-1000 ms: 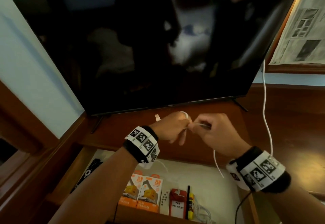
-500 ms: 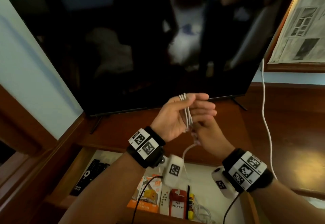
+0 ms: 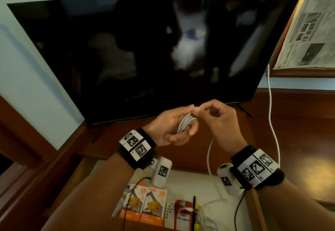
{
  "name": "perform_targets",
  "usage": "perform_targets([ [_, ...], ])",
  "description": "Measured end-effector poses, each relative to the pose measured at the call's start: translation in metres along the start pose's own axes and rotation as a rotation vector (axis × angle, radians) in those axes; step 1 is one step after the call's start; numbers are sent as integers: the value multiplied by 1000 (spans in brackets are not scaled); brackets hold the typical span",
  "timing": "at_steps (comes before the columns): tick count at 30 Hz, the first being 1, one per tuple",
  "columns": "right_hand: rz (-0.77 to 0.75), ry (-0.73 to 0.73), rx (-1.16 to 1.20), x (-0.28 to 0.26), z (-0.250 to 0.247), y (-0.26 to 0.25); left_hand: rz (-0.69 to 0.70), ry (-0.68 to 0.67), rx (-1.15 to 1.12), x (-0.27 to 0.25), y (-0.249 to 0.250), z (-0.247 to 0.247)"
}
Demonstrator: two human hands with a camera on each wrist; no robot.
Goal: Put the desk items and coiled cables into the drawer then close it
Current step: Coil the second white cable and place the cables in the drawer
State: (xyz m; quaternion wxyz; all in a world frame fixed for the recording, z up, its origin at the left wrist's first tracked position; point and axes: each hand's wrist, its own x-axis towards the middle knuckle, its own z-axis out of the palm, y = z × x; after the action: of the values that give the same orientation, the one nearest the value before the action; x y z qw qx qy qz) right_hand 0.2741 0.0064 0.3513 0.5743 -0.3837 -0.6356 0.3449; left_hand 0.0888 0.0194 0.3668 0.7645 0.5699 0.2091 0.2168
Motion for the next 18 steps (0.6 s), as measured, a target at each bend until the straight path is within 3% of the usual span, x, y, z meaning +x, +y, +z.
perform_targets([
  [2, 58, 35, 97, -1, 6, 5, 110, -64, -201, 4, -1, 10],
  [4, 121, 20, 159, -6, 11, 9, 220, 1, -245, 10, -4, 16],
  [7, 275, -49, 80, -16, 14, 13, 357, 235, -119, 19, 0, 21],
  [10, 287, -276, -136, -30, 15, 18, 425, 480, 96, 27, 4, 10],
  [13, 181, -325, -269, -38, 13, 17, 272, 674, 714, 33, 2, -5],
  [15, 106, -245, -283, -36, 4, 16, 39, 592, 1056, 27, -2, -12],
  [16, 68, -206, -281, -34, 0, 15, -35, 520, 1105, 22, -4, -15],
  [18, 9, -146, -280, -32, -4, 14, -109, 350, 965, 13, -4, -15],
])
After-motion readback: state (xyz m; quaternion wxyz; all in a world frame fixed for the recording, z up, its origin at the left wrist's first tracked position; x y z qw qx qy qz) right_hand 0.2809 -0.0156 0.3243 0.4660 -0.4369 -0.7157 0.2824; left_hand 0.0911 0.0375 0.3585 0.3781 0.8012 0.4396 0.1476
